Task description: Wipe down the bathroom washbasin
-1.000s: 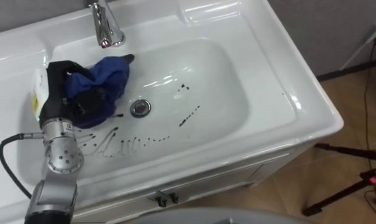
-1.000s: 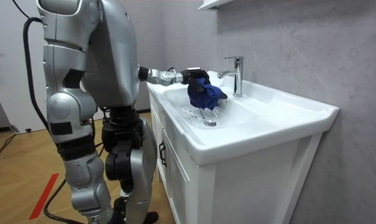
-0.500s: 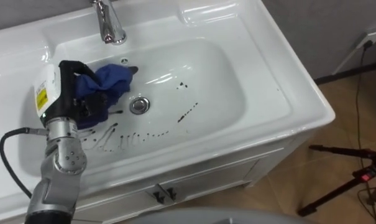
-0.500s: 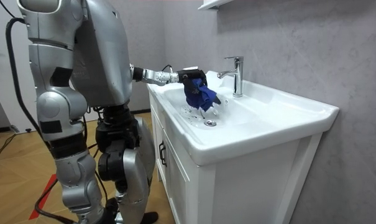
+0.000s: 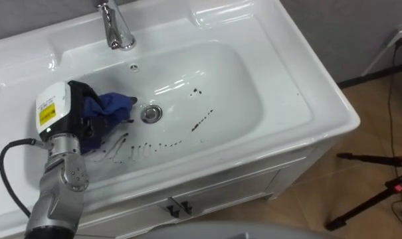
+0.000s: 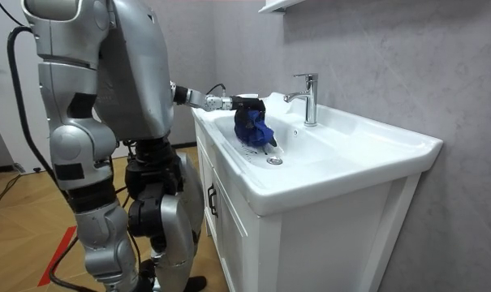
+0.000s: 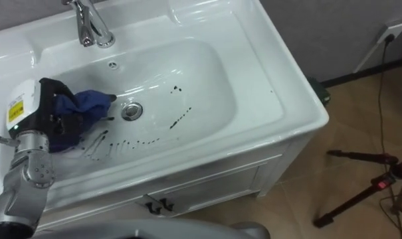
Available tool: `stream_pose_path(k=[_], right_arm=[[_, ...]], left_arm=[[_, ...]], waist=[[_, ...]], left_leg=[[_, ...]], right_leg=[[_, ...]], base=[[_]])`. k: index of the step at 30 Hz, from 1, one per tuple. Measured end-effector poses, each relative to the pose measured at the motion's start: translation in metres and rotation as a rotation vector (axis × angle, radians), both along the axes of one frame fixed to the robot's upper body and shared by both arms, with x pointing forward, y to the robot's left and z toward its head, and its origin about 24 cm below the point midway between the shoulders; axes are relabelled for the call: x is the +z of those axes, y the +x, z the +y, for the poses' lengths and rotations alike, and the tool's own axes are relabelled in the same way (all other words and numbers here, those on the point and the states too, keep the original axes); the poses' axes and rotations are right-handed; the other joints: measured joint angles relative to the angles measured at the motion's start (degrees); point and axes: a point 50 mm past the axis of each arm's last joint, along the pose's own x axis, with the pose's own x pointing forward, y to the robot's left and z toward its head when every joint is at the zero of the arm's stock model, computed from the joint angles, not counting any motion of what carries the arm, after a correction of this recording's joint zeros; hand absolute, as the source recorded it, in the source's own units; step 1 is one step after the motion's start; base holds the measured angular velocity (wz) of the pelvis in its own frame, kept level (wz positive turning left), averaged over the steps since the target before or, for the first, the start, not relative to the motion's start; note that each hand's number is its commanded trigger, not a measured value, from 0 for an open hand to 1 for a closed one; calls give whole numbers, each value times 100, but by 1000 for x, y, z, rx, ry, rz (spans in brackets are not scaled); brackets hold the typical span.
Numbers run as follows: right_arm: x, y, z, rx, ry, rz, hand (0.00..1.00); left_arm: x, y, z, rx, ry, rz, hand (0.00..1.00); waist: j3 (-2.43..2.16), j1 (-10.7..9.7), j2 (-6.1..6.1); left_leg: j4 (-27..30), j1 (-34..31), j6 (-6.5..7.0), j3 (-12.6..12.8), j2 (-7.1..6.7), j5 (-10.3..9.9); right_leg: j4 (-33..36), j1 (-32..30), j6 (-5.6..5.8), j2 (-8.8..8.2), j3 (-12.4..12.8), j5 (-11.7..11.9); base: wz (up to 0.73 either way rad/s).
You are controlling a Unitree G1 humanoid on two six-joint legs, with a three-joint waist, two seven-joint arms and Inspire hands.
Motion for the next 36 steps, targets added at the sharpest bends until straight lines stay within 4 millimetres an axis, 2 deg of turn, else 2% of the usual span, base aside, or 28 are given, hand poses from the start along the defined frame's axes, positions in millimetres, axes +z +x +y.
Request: stream_pose_path(k=[6,13,19,28,33,36], right_arm=[[2,3,-5,6,-3,-5,0],[3,6,-7,38,-6,-7,0],[4,6,-7,54,17,-17,0],[4,4,-9,86,30,20,0],[5,7,-10,82,21,21,0],[5,8,-10,82,19,19,0]], left_arm=[[-1,-1,0,-19,36,26,100],[-10,-12,1,-23,45,122,100],[-31,-26,6,-11,12,272,100],[-34,-26,6,-15,-11,339,100],[-36,-23,8,-3,-20,371,100],[-40,-20,8,1,-37,391,100]], waist=[[24,33,0],[12,19,21],[5,24,-50],[-6,-18,-84],[-7,-137,-87],[-8,-138,-87]], left_leg=[[-5,-18,-1,6,8,0],[-15,-43,-1,73,30,-1],[-168,91,-8,169,29,4],[-189,114,-8,229,25,4],[-189,112,-8,253,28,4],[-189,119,-9,254,30,5]], right_leg=[[3,-8,-18,6,-10,-12],[18,-58,-25,9,-5,-22],[117,-75,-35,-13,9,-58],[134,-103,-33,-17,110,-64],[132,-102,-33,-18,133,-64],[134,-102,-33,-15,136,-64]], base=[[2],[0],[-4],[-4],[0],[0]])
